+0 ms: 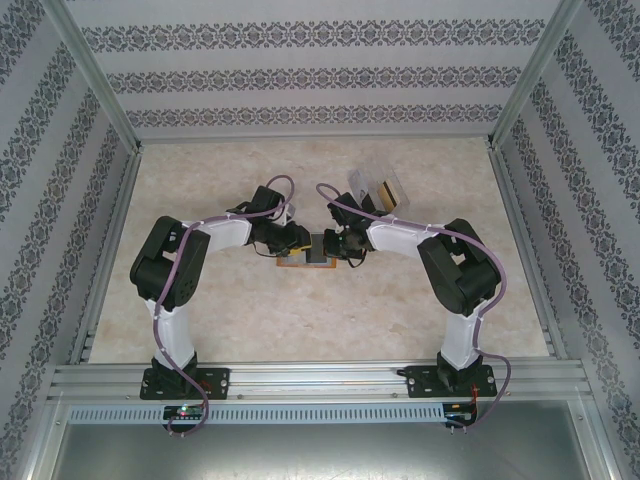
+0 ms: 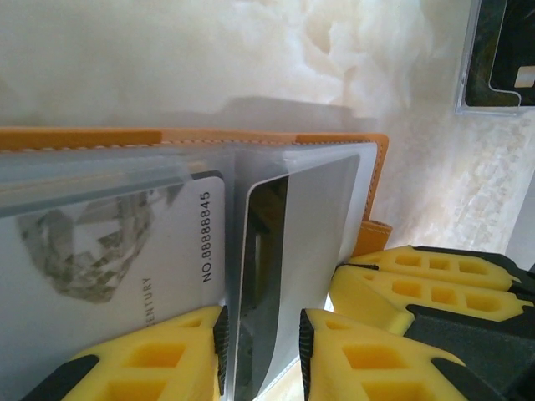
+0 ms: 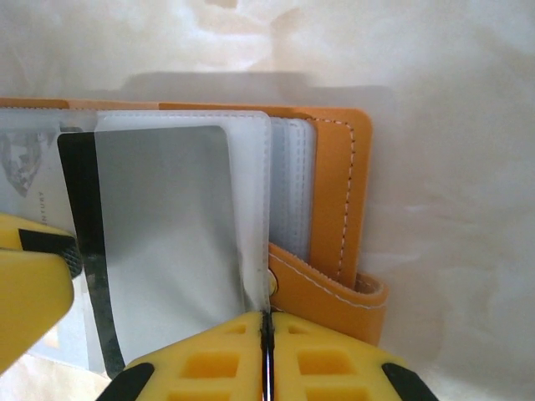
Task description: Take the credit cards out of the card holder
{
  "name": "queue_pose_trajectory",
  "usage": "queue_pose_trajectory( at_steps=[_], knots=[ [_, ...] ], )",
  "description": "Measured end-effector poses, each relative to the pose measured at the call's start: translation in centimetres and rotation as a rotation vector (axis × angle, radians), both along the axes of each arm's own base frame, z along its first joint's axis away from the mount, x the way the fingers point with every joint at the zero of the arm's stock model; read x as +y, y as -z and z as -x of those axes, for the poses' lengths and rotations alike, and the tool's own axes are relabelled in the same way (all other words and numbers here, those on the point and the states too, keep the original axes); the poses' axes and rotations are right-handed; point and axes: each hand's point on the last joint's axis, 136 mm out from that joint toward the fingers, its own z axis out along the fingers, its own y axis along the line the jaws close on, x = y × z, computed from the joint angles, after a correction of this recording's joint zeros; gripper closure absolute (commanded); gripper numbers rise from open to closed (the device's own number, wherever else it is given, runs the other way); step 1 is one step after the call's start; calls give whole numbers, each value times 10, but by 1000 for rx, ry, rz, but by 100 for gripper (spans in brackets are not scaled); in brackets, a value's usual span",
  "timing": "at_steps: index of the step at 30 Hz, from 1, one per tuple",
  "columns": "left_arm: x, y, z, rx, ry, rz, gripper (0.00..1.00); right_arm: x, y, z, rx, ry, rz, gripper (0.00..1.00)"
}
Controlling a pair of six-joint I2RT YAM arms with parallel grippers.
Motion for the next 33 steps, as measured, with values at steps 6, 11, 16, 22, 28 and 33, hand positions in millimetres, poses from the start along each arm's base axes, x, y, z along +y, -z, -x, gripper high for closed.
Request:
queue_pose_trajectory(
  at_steps=[6,11,16,22,28,33],
  knots=[
    [-6,-1,-1,-4,43,19,69,0,0,0,0,-1,0,89],
    [-4,-2,-1,-19,77,30,73,0,0,0,1,-1,0,89],
    [0,-7,-5,-25,78,77,79,0,0,0,2,-1,1,90],
    [3,-10,-8,-34,75,113,84,1,0,-1,4,-1,2,90],
    [1,-11,-8,-42,80,127,81,1,0,-1,5,-1,3,90],
    [-1,-10,-10,-46,83,142,80,1,0,-1,5,-1,3,90]
  ],
)
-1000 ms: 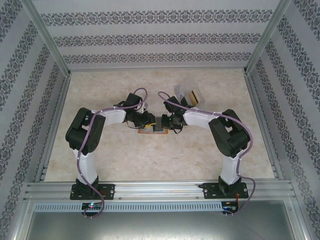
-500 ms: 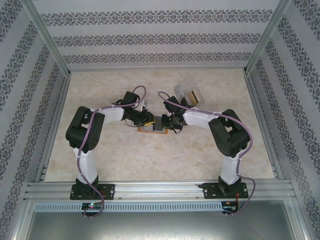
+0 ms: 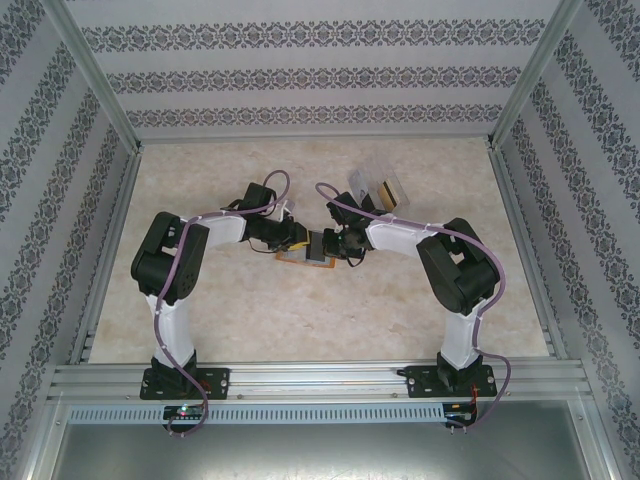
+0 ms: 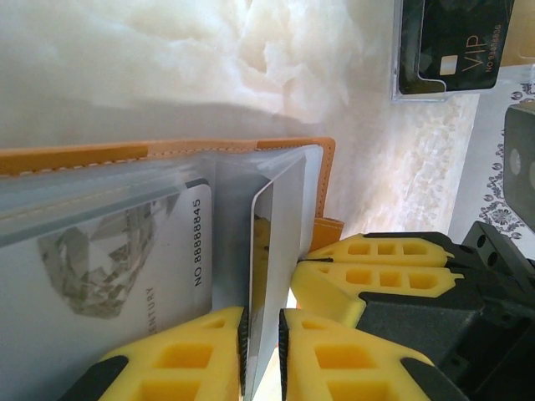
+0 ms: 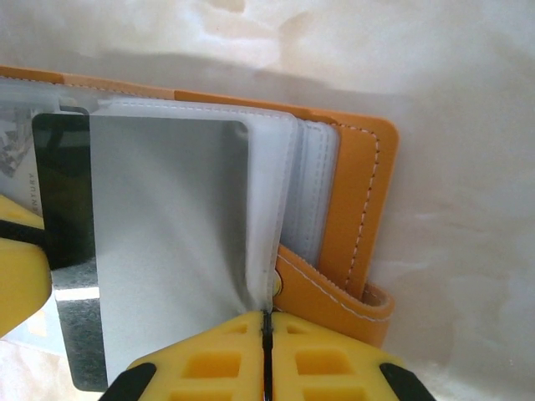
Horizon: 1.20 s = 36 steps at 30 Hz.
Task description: Take the credit cards out of the card holder
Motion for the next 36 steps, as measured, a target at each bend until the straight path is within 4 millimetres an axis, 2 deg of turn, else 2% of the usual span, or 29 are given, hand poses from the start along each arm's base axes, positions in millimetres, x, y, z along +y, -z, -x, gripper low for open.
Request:
queue_pose_trajectory(
  at_steps=[7,17,20,26,30,33,36],
  knots=[
    [-1,5,0,18,-6,7,83,0,0,0,0,0,0,90],
    [1,6,-2,-1,-11,-14,100,0,0,0,-1,1,0,91],
    [7,1,-2,-24,-15,-45,100,-1,0,1,-10,1,-4,92],
    [31,-26,1,-87,-55,-116,100,-5,-2,4,-27,5,-8,91],
    [46,-55,3,-153,-92,-166,100,-12,-10,11,-33,11,-14,82],
    [54,-78,7,-207,-116,-190,100,-14,-37,12,-84,10,-53,72],
    [59,-101,10,-259,-137,-188,100,-12,-77,8,-175,2,-124,55]
  ],
)
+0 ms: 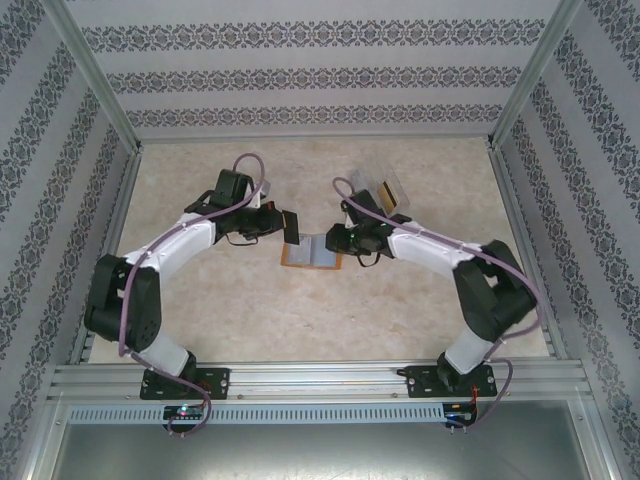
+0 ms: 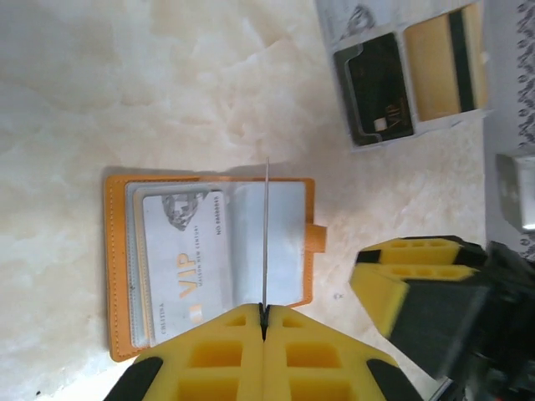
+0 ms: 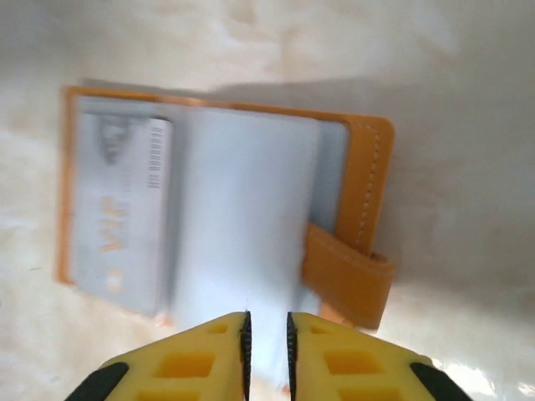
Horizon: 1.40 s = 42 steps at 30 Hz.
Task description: Take the credit cards out of the card holder
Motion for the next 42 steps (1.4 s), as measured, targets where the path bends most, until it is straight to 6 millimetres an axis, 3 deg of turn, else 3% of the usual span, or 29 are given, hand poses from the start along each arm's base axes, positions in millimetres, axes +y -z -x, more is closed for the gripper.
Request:
queue_pose_trajectory(
  at_steps=[4,9,15,22,26,30,38,39,42],
  knots=[
    [0,-25,7,-48,-20,52,100,1,-45,-3,-99,-15,-117,37],
    [-9,-42,11,-56,-33,172,100,-4,-64,-7,-108,-19,-267,27],
    [-24,-57,10,-56,-46,322,100,-5,-89,-14,-83,-26,-458,26],
    [-41,-93,6,-91,-30,474,100,16,-124,-10,-35,-104,-642,43],
    [-43,-101,7,-79,-25,510,100,24,-135,-13,-16,-133,-689,51],
    [-45,-107,8,-70,-21,536,100,28,-148,-12,-14,-158,-731,75],
    [-47,-122,5,-82,-17,568,100,31,-162,-14,-17,-164,-789,90],
    [-47,-122,5,-81,-20,567,99,31,-163,-15,-18,-164,-792,94],
    [-46,-116,6,-59,-31,548,80,29,-163,-14,-35,-176,-785,100]
  ],
)
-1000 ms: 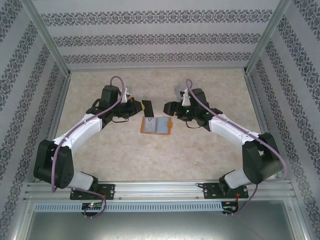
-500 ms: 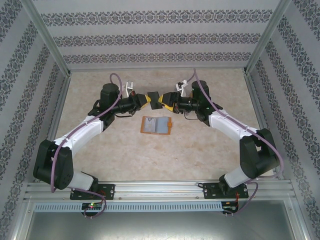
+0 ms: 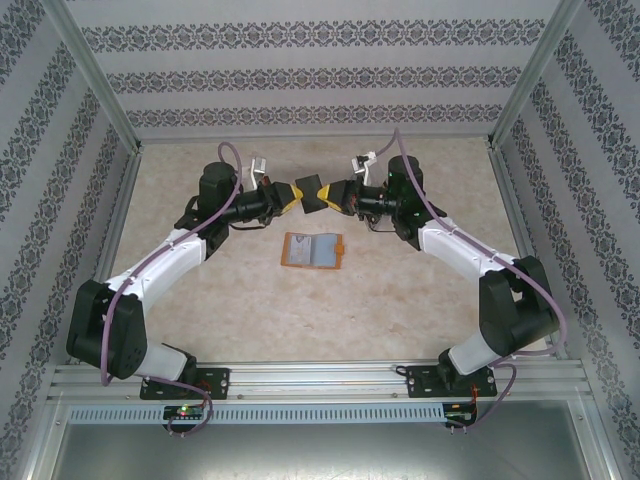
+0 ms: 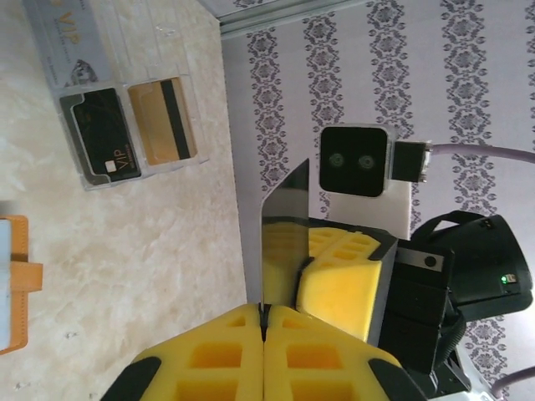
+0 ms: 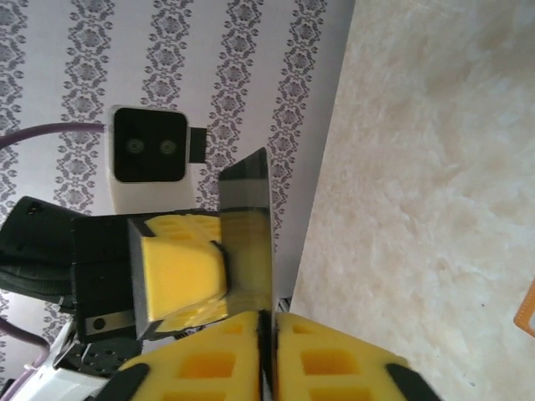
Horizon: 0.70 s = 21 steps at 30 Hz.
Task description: Take the credit cards out of the card holder
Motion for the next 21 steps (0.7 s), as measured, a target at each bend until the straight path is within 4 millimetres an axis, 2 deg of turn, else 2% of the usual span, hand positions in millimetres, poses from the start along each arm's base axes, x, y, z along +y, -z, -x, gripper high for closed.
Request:
queue_pose_trajectory(
  at_steps=[1,3,7,10,15,17,21],
  knots=[
    [1,4,0,12,-5,-16,66,-1,2,0,-7,2,11,100],
    [6,10,1,29,-21,-58,49,-3,9,0,-17,12,50,100],
    [33,22,2,39,-106,-202,27,-15,33,-3,-43,69,189,100],
    [62,33,5,48,-180,-328,17,-30,51,-10,-82,129,335,100],
    [109,63,13,102,-253,-529,4,-66,75,-23,-186,232,611,100],
    [121,74,18,119,-253,-598,0,-82,84,-28,-221,265,726,100],
    [132,84,24,129,-234,-668,1,-106,90,-41,-278,297,895,100]
  ],
)
